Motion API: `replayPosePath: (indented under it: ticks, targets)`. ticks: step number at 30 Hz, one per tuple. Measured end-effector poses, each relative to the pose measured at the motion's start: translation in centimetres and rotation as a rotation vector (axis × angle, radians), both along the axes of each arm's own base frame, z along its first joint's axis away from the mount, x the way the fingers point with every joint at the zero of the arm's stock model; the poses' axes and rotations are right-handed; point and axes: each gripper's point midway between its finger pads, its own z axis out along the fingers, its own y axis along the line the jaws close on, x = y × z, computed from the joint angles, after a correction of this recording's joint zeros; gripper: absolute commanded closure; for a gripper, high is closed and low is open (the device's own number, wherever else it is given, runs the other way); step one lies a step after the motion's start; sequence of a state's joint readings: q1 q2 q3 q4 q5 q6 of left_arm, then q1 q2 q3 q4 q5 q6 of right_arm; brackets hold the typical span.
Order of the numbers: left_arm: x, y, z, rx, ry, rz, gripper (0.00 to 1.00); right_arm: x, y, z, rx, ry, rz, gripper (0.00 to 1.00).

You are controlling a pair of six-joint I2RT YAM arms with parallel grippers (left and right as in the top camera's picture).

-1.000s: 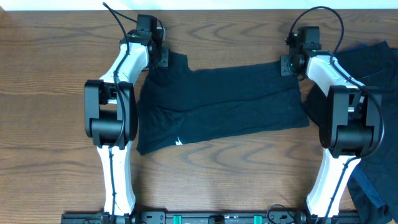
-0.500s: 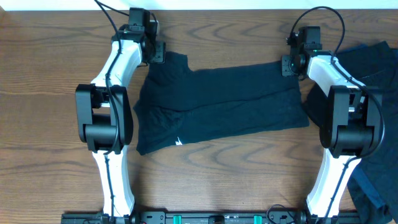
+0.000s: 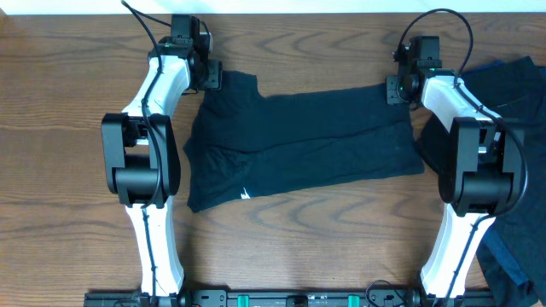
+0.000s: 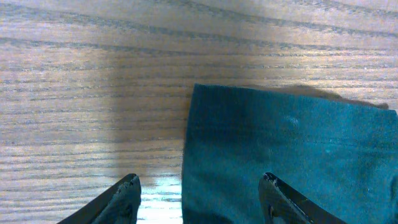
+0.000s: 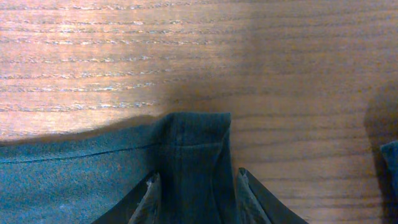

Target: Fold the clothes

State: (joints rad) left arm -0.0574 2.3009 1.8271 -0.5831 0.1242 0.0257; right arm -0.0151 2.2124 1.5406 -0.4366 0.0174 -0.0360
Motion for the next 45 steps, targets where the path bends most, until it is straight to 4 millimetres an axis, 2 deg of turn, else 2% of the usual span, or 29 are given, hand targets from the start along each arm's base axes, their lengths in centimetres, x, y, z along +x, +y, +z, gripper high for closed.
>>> replayPosePath:
  ticks: [14,26,29,32,37,39,41,43,45]
  targets:
    - [-0.9,-0.7,-2.1,0.0,0.013,-0.014,0.36,0.0,0.0,0.0,0.0,0.0,0.0,0.62]
    - [-1.0,-0.9,-2.4,0.001,0.012,-0.018,0.37,0.0,0.0,0.0,0.0,0.0,0.0,0.62]
    - [-0.9,-0.8,-2.4,0.003,0.009,-0.016,0.49,0.0,0.0,0.0,0.0,0.0,0.0,0.62]
    - [-1.0,-0.8,-2.5,0.006,0.012,-0.015,0.71,-0.1,0.0,0.0,0.0,0.003,0.0,0.63]
    - [-1.2,-0.7,-2.6,0.015,0.019,-0.027,0.81,-0.3,0.1,-0.1,0.004,0.015,0.003,0.7]
    - [-1.2,-0.7,-2.6,0.018,0.019,-0.033,0.92,-0.3,0.2,-0.1,0.01,0.017,0.007,0.81]
    - [-1.2,-0.7,-2.6,0.018,0.019,-0.037,0.94,-0.4,0.4,-0.1,0.017,0.02,0.011,0.85]
    - [-1.3,-0.7,-2.6,0.019,0.02,-0.039,0.94,-0.4,0.5,-0.1,0.023,0.022,0.011,0.8]
    - [-1.3,-0.7,-2.6,0.019,0.021,-0.039,0.94,-0.4,0.4,-0.1,0.022,0.022,0.005,0.59]
